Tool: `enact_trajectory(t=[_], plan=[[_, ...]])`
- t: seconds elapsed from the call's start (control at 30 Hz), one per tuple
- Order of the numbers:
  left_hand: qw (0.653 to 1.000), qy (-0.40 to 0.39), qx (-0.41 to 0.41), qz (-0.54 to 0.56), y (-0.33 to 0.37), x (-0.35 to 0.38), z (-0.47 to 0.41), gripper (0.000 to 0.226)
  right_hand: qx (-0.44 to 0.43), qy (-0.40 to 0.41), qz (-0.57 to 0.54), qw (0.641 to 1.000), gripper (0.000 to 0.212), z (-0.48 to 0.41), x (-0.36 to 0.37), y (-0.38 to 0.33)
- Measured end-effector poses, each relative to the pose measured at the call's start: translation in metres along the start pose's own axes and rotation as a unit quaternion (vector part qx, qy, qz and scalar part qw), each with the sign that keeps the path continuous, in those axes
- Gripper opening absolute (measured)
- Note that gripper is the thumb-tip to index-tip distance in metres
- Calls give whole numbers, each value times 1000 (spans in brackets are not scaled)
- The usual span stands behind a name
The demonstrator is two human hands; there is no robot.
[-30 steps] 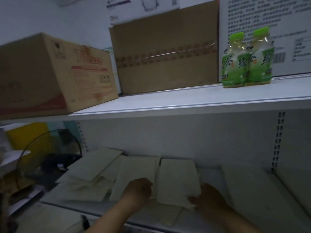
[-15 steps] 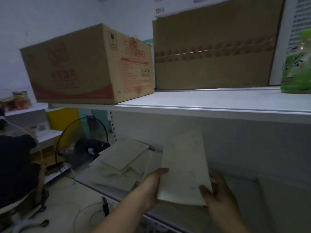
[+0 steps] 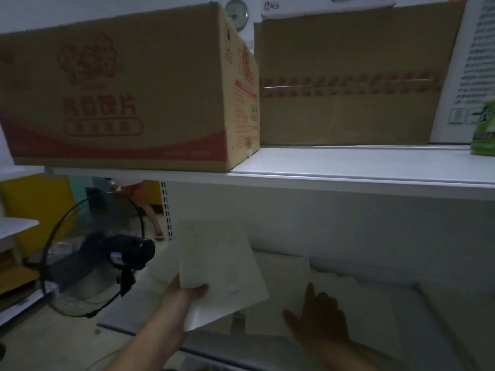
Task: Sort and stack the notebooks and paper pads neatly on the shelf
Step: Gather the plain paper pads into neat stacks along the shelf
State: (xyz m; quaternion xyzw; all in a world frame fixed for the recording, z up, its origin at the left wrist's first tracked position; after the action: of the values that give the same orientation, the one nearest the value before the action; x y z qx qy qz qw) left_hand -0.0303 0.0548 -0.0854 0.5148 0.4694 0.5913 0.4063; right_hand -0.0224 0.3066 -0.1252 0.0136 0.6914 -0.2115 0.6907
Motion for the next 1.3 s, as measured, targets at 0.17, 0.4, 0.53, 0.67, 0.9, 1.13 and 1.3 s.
enact_trajectory(t=[0.17,0.4,0.53,0.67,0.9,1.13,1.3], plan=[[997,-71,-17,1,9,-38,-16,38,93,-71,-126,985,88,-21,-18,6],[992,-128,19,-7,19,-58,-36,43,43,-20,-266,963,17,-12,-47,17],[992,-107,58,-40,21,-43,-43,41,52,83,-483,870,19,0,-61,25],[989,-111,85,-48,13,-4,-34,32,73,48,-603,793,30,12,-58,12],[982,-183,-20,-30,-8,24,-17,29,14,-1,-460,888,13,29,-20,-47],[990,-136,-36,-13,32,-36,-44,14,3,-49,-419,907,17,2,-8,-73],[998,-40,34,-26,59,-96,-51,31,-94,47,-164,981,31,-15,14,-138]])
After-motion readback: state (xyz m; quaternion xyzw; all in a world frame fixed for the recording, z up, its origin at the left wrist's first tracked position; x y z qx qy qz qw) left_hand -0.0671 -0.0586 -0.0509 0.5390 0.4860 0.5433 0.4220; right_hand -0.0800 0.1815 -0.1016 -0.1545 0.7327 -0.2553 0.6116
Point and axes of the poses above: each hand's wrist, its own z-axis away from the middle knuckle, its own x-axis out of the palm, y = z × x, the point moved 3 cm from there along -z, towards the middle knuckle, and after that the axes turned 5 degrees about x, right-handed, at the moved point
